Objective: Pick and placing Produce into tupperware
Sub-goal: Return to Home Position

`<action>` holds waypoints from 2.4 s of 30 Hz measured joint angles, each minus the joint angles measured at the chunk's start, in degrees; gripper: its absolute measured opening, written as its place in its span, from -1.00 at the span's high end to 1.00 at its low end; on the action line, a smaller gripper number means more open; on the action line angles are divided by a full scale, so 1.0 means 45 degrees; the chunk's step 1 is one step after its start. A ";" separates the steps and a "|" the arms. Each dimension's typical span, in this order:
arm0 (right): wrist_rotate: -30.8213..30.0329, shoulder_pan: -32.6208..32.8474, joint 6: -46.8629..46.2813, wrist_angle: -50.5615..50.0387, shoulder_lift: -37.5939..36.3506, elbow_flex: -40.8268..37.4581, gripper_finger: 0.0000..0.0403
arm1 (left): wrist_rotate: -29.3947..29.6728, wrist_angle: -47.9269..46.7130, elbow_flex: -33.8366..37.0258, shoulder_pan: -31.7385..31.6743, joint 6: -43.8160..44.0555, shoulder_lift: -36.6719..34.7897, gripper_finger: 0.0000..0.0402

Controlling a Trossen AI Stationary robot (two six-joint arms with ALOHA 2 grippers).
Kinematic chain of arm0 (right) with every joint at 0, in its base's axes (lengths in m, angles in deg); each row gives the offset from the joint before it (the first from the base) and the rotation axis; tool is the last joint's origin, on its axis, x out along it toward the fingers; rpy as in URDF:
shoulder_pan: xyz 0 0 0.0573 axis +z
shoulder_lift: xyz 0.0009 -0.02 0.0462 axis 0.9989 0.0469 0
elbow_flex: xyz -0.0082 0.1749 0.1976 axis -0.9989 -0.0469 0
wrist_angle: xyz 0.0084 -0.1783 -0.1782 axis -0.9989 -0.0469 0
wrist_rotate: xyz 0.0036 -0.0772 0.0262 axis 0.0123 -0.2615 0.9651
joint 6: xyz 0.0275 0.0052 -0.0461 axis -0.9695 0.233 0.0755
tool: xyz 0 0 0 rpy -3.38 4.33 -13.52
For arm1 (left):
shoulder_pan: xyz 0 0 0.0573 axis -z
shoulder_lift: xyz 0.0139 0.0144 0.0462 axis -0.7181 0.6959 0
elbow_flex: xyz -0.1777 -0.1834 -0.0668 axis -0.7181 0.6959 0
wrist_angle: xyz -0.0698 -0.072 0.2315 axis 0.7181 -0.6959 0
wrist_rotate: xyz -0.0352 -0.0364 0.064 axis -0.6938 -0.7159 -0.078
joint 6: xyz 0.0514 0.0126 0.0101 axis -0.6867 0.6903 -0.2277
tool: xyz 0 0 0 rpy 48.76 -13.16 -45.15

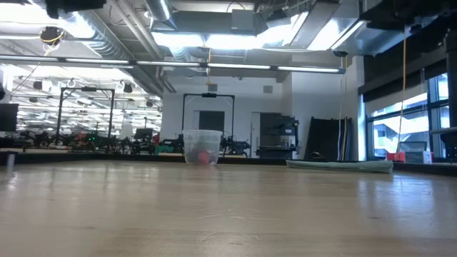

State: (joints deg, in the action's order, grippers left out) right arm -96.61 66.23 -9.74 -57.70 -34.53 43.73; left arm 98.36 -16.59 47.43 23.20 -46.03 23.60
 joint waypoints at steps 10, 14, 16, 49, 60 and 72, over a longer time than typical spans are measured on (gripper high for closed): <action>0.0017 -0.0284 -0.0228 0.2282 -0.1039 -0.2582 -0.43 | 0.0117 0.0023 0.1356 0.0000 0.0104 -0.1646 0.44; 0.0025 -0.0291 -0.0776 0.2379 -0.1720 -0.3263 -0.43 | 0.0117 -0.0015 0.2073 0.0000 0.0350 -0.1888 0.41; 0.0051 -0.0291 -0.1055 0.2393 -0.2137 -0.3541 -0.43 | 0.0147 0.0011 0.2441 0.0000 0.0465 -0.1946 0.40; 0.0586 -0.0291 -0.2235 0.6423 -0.3077 -0.7347 -0.43 | 0.0301 0.2700 0.6044 0.0000 0.1635 -0.1952 0.58; 0.0590 -0.0291 -0.2443 0.6265 -0.3074 -0.7359 -0.43 | 0.0301 0.2737 0.6586 0.0000 0.2016 -0.1957 0.67; 0.0585 -0.0291 -0.2392 0.6171 -0.3074 -0.7359 -0.43 | 0.0233 0.2958 0.7437 0.0000 0.2898 -0.1954 0.77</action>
State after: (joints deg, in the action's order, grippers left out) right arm -93.98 64.92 -20.50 -29.94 -48.36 10.62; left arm 99.41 -3.28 80.89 23.20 -32.99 14.81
